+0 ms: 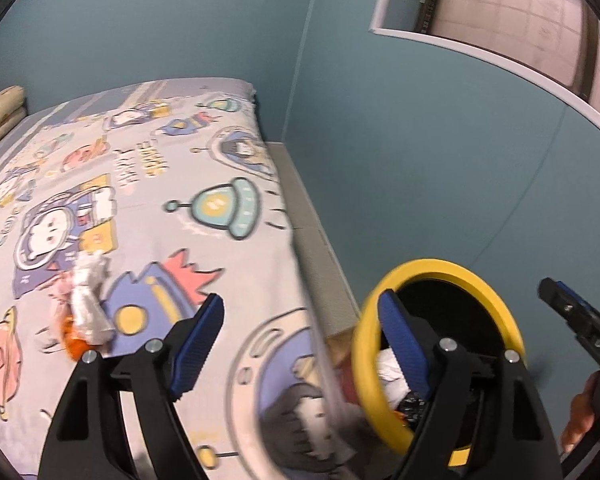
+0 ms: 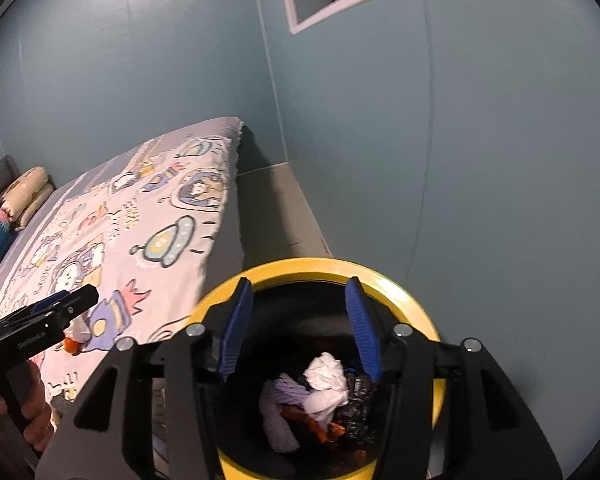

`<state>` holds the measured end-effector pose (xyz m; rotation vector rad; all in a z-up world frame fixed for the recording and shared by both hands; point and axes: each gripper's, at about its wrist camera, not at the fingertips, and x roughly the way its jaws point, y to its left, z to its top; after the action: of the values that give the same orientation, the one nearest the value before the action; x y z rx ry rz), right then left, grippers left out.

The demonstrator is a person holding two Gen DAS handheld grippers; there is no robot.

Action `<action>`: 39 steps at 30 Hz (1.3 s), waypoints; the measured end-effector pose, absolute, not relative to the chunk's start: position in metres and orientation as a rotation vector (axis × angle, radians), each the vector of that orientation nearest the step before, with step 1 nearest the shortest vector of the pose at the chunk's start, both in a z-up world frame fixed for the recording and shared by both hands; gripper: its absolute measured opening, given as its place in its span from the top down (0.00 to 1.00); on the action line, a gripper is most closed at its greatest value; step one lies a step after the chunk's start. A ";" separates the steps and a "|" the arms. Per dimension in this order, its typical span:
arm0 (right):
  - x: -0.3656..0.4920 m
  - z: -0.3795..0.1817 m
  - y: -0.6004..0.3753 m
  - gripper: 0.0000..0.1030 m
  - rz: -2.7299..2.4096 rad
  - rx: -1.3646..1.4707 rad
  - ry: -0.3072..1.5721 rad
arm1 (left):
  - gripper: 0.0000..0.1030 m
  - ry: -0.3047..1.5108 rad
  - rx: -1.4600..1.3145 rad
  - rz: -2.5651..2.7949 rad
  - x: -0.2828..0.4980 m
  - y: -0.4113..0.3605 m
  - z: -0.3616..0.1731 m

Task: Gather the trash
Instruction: 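Open both tools to drop the diaper and black bag into the bin, then move both tools back over the tissues and pink cloth on the bed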

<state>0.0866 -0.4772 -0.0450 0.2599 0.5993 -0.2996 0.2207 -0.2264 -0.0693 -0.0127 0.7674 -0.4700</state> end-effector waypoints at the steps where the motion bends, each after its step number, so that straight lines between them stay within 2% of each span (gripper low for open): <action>1: 0.088 -0.043 -0.472 0.53 -0.290 0.253 0.599 | 0.26 0.763 -0.009 -0.451 0.223 -0.218 -0.069; 4: 0.097 -0.037 -0.455 0.48 -0.247 0.242 0.601 | 0.25 0.757 -0.008 -0.387 0.232 -0.190 -0.071; 13: 0.132 -0.034 -0.389 0.48 -0.107 0.192 0.642 | 0.25 0.772 -0.017 -0.193 0.263 -0.104 -0.085; 24: 0.173 -0.051 -0.317 0.48 0.018 0.158 0.726 | 0.25 0.881 -0.005 0.012 0.307 -0.003 -0.141; 39: 0.206 -0.072 -0.261 0.48 0.110 0.099 0.799 | 0.25 0.966 0.018 -0.010 0.342 0.013 -0.183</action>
<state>0.2058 -0.2605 -0.0721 0.0987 0.7993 0.1096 0.3416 0.0132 -0.1827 0.0182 0.9662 -0.0095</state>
